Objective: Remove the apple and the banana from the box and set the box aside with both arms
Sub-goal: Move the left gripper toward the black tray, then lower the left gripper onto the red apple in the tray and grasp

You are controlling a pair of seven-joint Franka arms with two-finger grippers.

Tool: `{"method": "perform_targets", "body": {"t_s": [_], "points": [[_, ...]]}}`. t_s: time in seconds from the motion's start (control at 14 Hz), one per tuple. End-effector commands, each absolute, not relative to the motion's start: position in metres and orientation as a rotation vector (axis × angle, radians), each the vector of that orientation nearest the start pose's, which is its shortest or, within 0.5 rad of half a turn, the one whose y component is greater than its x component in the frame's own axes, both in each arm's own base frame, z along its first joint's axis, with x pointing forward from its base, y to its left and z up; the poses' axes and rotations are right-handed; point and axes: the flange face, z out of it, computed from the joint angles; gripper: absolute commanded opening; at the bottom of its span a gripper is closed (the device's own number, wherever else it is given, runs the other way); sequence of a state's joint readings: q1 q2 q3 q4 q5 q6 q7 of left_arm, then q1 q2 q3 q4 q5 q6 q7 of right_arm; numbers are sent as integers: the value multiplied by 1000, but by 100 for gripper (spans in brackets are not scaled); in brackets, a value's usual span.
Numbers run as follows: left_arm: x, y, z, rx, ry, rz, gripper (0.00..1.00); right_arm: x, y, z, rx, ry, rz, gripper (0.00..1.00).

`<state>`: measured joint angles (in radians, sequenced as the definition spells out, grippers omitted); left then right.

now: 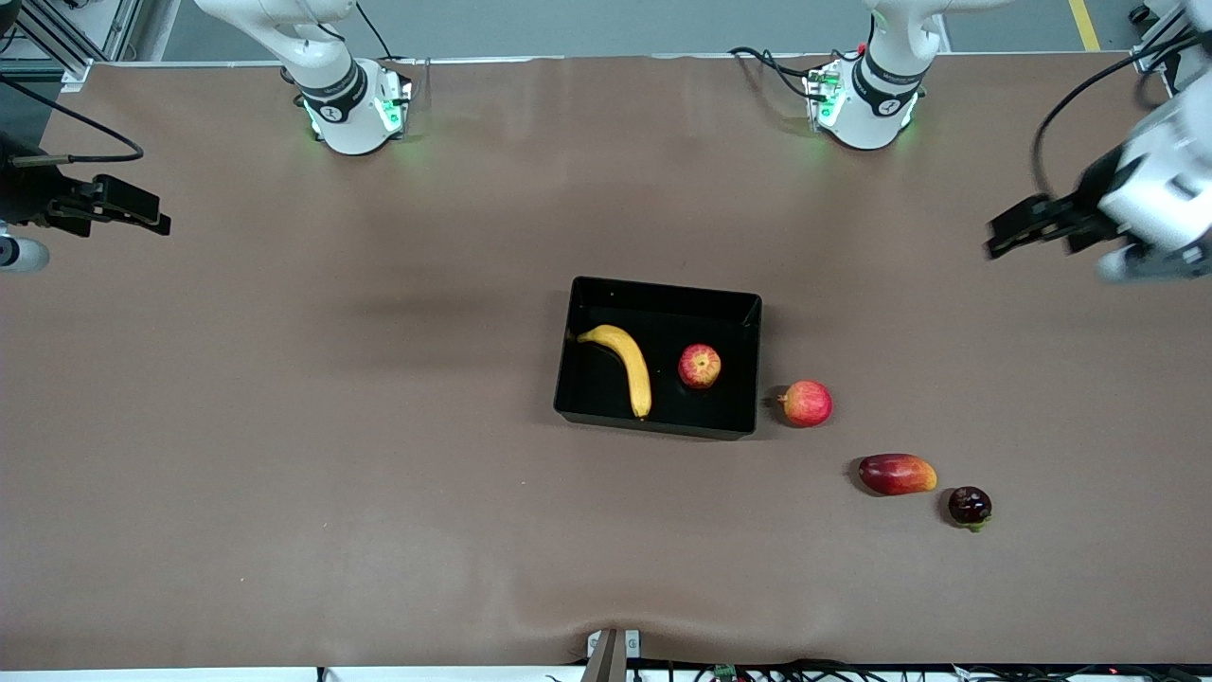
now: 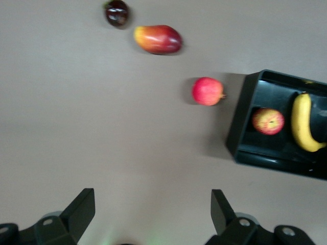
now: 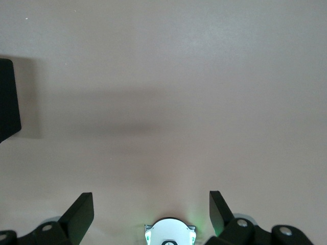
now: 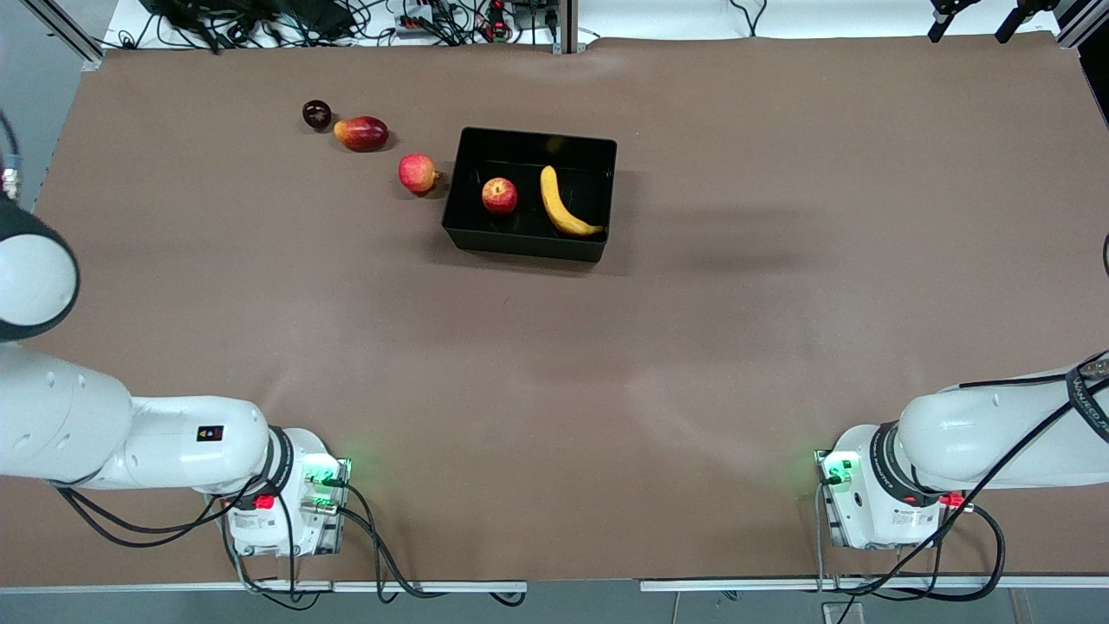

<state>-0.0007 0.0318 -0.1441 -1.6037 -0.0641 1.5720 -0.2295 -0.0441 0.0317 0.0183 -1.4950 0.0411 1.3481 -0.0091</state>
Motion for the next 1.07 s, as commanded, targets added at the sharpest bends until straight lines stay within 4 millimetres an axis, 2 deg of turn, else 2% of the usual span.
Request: {"method": "perform_targets", "body": {"t_s": [0.0,0.21,0.5,0.57,0.71,0.79,1.0], "points": [[571,-161,553,-3199,-196,160,100,537,-11,626,-3081,10,280,100],[574,-240,498,-3192,-271,183,100,537,-11,626,-3081,10,280,100],[563,-318,425,-3091,-458,186,100,537,-11,626,-3080,9,280,100],[560,-335,406,-3063,-502,168,100,536,-12,619,-3076,12,310,100],[560,-356,369,-3031,-548,137,100,533,-37,611,-3058,58,341,100],[562,-362,351,-3016,-590,119,100,534,-42,610,-3049,9,327,100],[558,-380,303,-2947,-657,63,100,540,-32,612,-3059,-32,263,100]]}}
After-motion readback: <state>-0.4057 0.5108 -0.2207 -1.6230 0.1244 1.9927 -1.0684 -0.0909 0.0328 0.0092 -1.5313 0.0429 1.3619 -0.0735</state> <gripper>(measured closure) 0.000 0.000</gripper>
